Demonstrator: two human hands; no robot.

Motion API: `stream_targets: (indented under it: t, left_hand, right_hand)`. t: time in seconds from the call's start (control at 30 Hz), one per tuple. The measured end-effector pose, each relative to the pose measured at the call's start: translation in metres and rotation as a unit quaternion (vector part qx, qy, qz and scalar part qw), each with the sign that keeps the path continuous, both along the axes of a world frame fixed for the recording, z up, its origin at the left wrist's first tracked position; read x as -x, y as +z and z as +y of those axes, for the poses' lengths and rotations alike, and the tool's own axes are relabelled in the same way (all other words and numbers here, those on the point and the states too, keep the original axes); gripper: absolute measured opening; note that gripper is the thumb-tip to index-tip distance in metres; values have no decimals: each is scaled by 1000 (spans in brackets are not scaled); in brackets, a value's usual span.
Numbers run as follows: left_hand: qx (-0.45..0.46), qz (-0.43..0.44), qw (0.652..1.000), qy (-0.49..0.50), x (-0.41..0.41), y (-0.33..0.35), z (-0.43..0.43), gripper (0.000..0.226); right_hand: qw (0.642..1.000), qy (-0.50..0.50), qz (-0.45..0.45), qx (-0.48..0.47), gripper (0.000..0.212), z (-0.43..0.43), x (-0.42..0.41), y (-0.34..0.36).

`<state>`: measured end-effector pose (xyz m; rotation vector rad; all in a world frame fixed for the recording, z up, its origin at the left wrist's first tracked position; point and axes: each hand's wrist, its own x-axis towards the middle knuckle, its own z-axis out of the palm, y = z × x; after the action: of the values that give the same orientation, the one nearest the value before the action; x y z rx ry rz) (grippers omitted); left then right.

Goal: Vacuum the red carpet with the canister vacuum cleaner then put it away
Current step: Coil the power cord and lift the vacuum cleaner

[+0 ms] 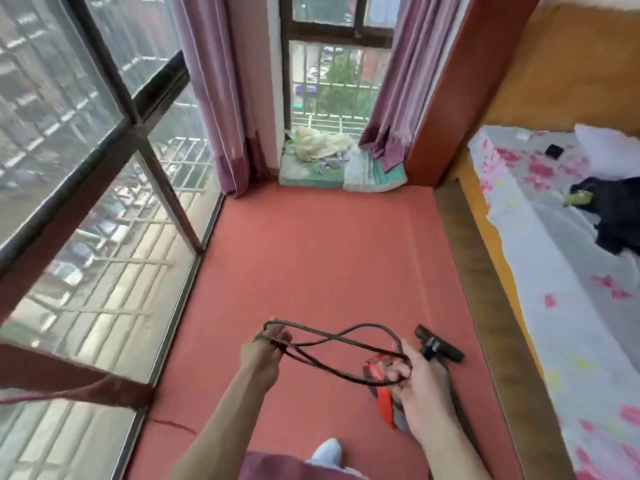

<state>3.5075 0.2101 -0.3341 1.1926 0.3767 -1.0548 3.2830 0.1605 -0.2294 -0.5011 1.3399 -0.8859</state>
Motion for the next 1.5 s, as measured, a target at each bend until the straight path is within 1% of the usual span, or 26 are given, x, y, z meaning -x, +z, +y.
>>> stream_targets:
  t: [0.1,0.17,0.27,0.33,0.43,0.5,0.53,0.6,0.63,0.67,0.73,0.77,0.83,0.9,0.97,1.03,1.1,1.17,1.23,1.3,1.37,1.43,1.5]
  left_hand:
    - [1,63,996,-59,32,-19,-35,20]
    - [1,84,991,-101,54,-31,-52,24]
    - [-9,115,982,-148,85,-38,-75,27]
    - [-33,137,974,-179,100,-46,-87,29]
    - [-58,163,956,-237,121,-63,-100,35]
    - [-56,182,940,-284,138,-69,-107,26]
    - [-49,194,927,-319,145,-71,-107,23]
    - [-30,230,887,-398,154,-76,-104,36]
    - [-38,235,872,-428,159,-70,-106,44]
    - [-74,239,856,-452,163,-67,-112,44]
    - [-143,249,841,-458,175,-69,-125,38]
    - [-162,259,837,-454,179,-74,-131,44]
    - [-161,291,828,-451,185,-84,-144,55]
    - [-155,291,841,-429,187,-92,-156,53]
    - [-153,300,853,-399,190,-93,-170,46]
    - [-153,301,861,-381,187,-91,-181,45]
    - [-132,285,863,-395,181,-92,-187,43]
    - [-136,239,863,-424,167,-97,-193,36]
    - [-162,191,855,-455,152,-104,-206,26]
    - [-195,111,837,-499,134,-103,-219,27]
    - [-204,43,819,-535,115,-101,-228,29]
    - [-222,-14,793,-567,97,-101,-233,31]
    - [-213,-40,791,-572,82,-103,-241,34]
  right_hand:
    - [997,16,61,39,22,-4,28,-7]
    - [994,10,103,41,28,-5,48,-12]
    - [990,-9,132,40,27,-9,65,-5]
    - [985,13,164,54,26,-10,70,-2]
    - [975,55,214,31,30,-4,72,2]
    - [968,89,232,15,34,1,72,9]
    - [965,105,240,8,35,3,71,13]
    - [960,121,252,-9,34,6,69,21]
    - [956,130,261,-14,37,6,67,24]
    - [952,146,269,-18,41,5,65,27]
    - [938,169,302,-29,47,-1,58,32]
    - [930,178,319,-37,50,-4,54,33]
    - [918,183,347,-49,46,-8,47,32]
    - [914,172,364,-55,40,-8,40,28]
    - [927,123,347,-78,37,-6,35,23]
    - [945,33,307,-109,29,-4,35,19]
    - [946,-69,290,-127,27,-8,39,13]
    - [938,-155,276,-139,27,-13,43,3]
    - [924,-241,251,-155,26,-23,48,-12]
    - [911,-301,225,-172,20,-37,52,-28]
    - [908,-316,207,-183,14,-52,54,-47]
    - [913,-304,171,-213,13,-67,57,-65]
    - [918,-281,124,-252,16,-84,65,-88]
